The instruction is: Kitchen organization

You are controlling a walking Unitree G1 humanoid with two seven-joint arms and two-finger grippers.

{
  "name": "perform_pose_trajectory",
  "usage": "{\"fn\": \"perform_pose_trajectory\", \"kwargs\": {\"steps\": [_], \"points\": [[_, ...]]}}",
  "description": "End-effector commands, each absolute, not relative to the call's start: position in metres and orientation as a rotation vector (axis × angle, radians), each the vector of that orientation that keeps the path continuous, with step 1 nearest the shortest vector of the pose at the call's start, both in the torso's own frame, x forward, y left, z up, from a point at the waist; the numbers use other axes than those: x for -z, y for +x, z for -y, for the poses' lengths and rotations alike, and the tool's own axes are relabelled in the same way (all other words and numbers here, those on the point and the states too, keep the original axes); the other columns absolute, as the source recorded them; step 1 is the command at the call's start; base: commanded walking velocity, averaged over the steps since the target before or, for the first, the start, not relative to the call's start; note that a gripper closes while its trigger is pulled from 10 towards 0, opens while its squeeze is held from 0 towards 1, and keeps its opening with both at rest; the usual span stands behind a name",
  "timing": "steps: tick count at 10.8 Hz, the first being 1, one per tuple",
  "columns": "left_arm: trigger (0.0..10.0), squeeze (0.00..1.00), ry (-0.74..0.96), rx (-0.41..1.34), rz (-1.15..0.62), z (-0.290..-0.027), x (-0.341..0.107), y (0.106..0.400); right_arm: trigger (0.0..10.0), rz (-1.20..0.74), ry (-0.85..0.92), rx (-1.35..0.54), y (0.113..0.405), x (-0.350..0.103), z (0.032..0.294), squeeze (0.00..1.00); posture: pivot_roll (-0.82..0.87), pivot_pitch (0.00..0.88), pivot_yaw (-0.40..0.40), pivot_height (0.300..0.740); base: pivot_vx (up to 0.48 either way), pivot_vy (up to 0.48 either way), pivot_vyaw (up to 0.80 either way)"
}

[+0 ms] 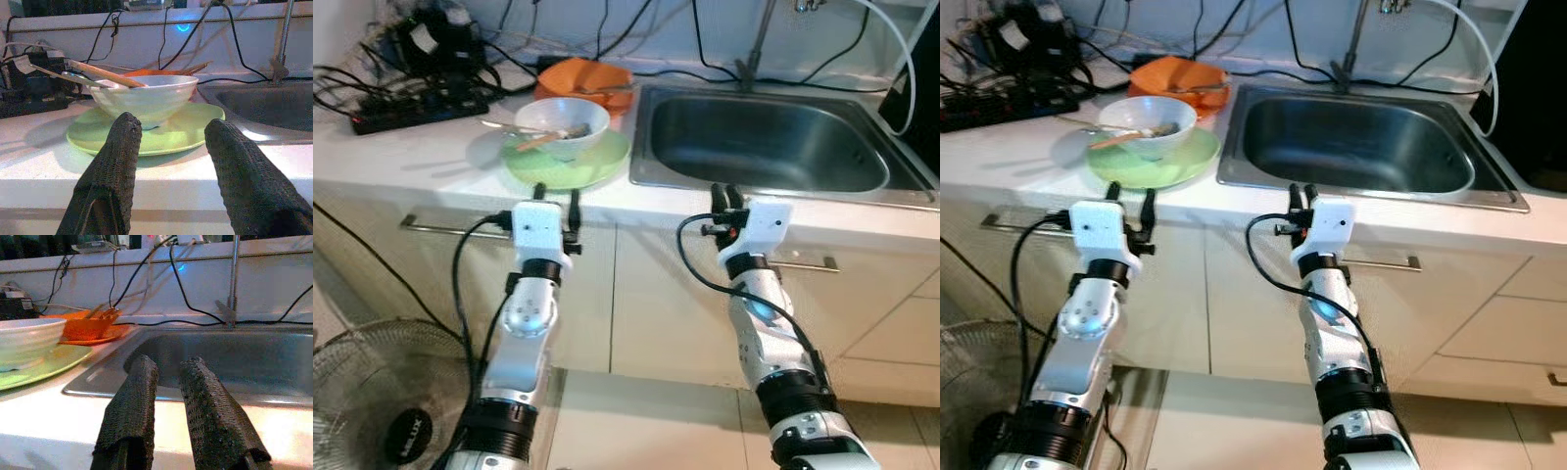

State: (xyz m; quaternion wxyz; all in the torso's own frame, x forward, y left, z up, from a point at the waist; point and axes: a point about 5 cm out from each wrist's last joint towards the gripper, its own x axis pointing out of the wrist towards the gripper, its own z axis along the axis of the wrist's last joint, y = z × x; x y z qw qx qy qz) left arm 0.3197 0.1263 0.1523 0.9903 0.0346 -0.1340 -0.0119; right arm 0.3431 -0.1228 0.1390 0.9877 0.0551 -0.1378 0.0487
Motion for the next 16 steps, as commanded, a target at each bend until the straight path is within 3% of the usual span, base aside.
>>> {"fn": "perform_pose_trajectory", "kwargs": {"steps": [1, 7, 16], "points": [[10.0, 0.00, 0.072, 0.014, 0.285, -0.1251, -0.1578, 0.3208, 10.0, 0.277, 0.112, -0.101, 0.3458, -0.1420, 0.1225, 0.00, 0.20, 0.032, -0.024, 0.740, 0.000, 0.000, 0.44], [10.0, 0.00, 0.070, 0.021, 0.281, -0.1235, -0.1559, 0.3191, 10.0, 0.265, 0.109, -0.105, 0.3435, -0.1377, 0.1209, 0.00, 0.20, 0.021, -0.022, 0.740, 0.000, 0.000, 0.31], [10.0, 0.00, 0.070, 0.033, 0.281, -0.1202, -0.1553, 0.3169, 10.0, 0.259, 0.101, -0.111, 0.3426, -0.1360, 0.1197, 0.00, 0.20, 0.017, -0.025, 0.740, 0.323, 0.000, 0.15]]}}
